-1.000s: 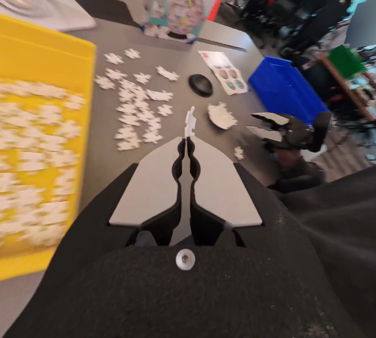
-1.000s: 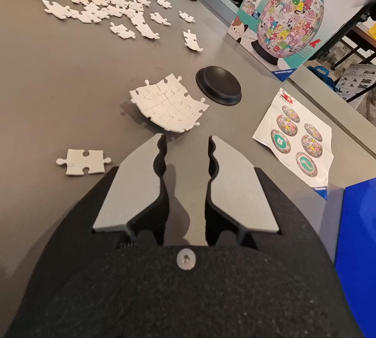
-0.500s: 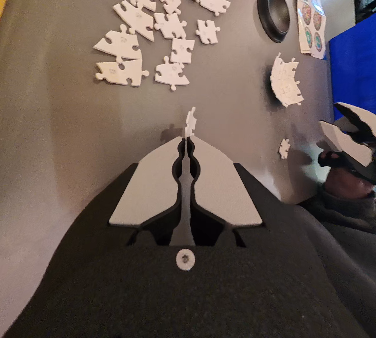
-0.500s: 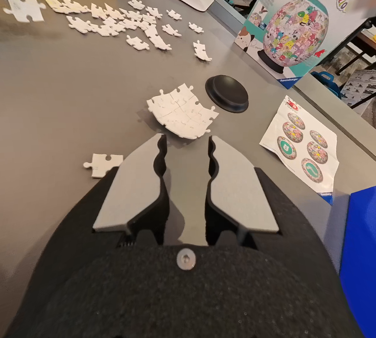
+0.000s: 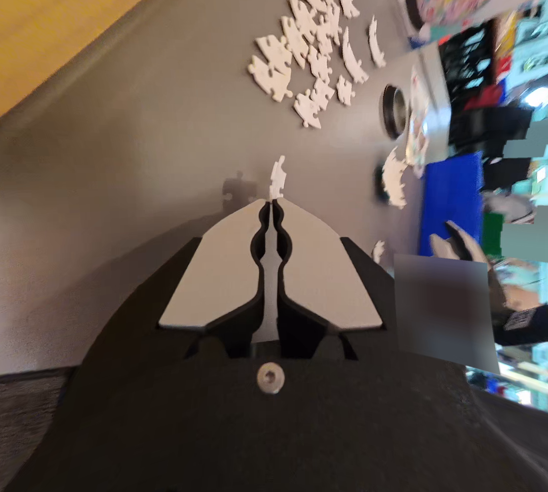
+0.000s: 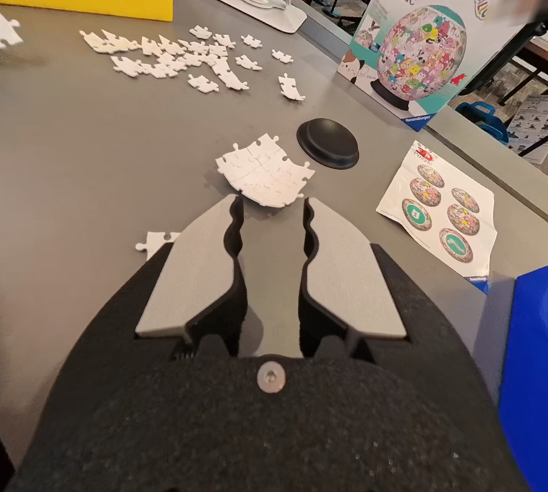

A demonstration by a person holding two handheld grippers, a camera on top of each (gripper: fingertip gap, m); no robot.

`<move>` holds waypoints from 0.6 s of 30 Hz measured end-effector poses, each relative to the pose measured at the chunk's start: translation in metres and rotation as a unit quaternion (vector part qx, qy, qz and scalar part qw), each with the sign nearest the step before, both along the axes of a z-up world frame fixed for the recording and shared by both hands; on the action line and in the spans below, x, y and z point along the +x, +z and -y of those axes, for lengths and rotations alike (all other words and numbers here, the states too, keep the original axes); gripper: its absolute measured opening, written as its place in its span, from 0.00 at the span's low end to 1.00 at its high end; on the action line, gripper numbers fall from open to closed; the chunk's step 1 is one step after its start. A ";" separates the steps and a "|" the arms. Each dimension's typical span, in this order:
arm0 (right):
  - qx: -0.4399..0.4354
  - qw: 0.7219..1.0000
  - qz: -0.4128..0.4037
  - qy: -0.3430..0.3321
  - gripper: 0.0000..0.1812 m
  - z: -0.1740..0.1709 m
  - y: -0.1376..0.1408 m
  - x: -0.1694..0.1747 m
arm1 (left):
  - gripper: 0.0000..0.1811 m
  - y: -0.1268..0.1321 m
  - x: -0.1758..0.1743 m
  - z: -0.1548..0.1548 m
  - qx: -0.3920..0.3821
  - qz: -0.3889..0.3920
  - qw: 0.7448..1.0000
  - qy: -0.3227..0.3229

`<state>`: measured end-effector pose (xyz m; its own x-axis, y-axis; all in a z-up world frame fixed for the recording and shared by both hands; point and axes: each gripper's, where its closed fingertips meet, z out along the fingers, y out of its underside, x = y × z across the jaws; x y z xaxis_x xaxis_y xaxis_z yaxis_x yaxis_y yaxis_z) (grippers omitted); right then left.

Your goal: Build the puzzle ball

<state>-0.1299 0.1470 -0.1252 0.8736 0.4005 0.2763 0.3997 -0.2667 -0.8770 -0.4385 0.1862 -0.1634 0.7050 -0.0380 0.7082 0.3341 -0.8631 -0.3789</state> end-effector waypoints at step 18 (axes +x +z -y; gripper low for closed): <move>0.026 0.996 -0.025 0.084 0.21 -0.005 0.011 -0.028 | 0.04 -0.022 0.019 0.002 -0.024 0.012 0.992 0.127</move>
<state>-0.1575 0.1518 -0.1142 0.8082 0.5293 0.2582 0.3907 -0.1539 -0.9075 -0.4195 0.1844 -0.1859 0.6699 0.1722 0.7222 0.5514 -0.7667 -0.3287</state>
